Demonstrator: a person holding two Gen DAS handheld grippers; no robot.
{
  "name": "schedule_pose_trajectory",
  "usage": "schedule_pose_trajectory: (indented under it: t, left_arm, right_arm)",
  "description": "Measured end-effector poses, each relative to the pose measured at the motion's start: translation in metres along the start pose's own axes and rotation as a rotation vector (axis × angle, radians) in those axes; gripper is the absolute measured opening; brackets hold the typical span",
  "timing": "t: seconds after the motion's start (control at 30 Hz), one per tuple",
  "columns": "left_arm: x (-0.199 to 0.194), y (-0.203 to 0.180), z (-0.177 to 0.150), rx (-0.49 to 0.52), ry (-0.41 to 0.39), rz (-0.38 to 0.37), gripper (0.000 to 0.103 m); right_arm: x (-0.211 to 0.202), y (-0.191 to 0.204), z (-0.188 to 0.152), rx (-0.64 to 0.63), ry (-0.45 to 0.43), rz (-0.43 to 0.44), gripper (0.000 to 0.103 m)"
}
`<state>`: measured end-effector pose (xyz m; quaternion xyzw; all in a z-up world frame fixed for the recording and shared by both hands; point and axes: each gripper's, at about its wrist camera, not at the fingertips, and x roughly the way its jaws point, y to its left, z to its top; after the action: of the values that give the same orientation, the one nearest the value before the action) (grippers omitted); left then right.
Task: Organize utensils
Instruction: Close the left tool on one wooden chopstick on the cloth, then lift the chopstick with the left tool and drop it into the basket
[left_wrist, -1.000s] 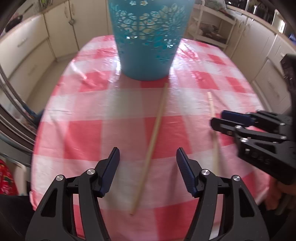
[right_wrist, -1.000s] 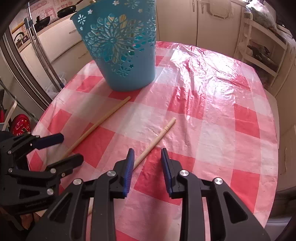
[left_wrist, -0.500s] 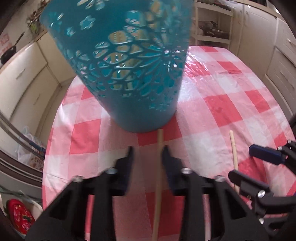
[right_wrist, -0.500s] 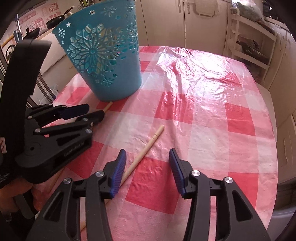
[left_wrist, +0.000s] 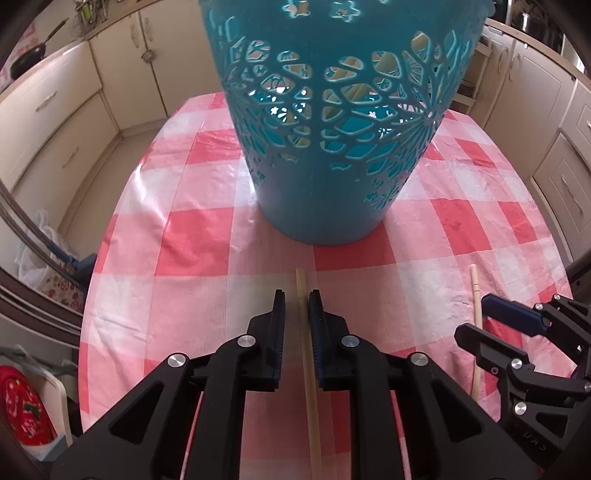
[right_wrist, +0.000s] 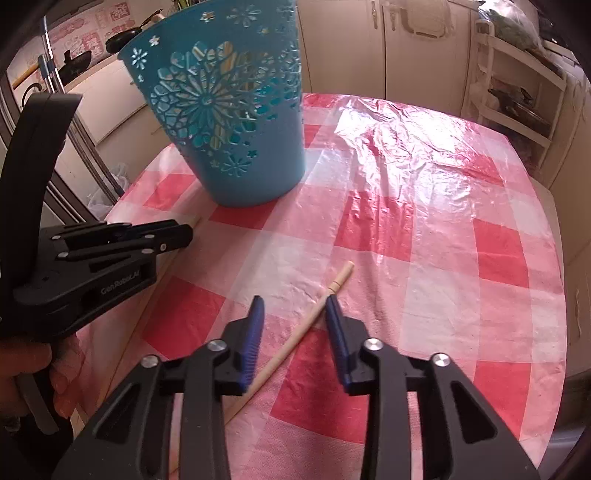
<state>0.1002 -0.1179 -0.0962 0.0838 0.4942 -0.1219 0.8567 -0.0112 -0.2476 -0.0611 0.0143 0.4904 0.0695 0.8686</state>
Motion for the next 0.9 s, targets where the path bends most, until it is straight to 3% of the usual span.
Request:
schedule_pose_trajectory:
  t: [0.23, 0.43, 0.53, 0.9]
  left_arm:
    - [-0.003, -0.003, -0.006, 0.055, -0.017, 0.006, 0.010]
    - [-0.003, -0.006, -0.011, 0.094, -0.053, 0.046, 0.018]
    - [-0.003, -0.011, -0.013, 0.132, -0.063, 0.047, 0.006]
    - [-0.041, -0.007, -0.014, 0.129, -0.131, 0.010, 0.005]
  right_arm:
    - [0.001, 0.003, -0.001, -0.020, -0.023, 0.002, 0.019]
    - [0.000, 0.013, -0.005, -0.057, -0.040, -0.034, 0.021]
    - [-0.001, 0.011, -0.005, -0.054, -0.044, -0.025, 0.020]
    - [-0.001, 0.009, -0.004, -0.050, -0.046, -0.020, 0.020]
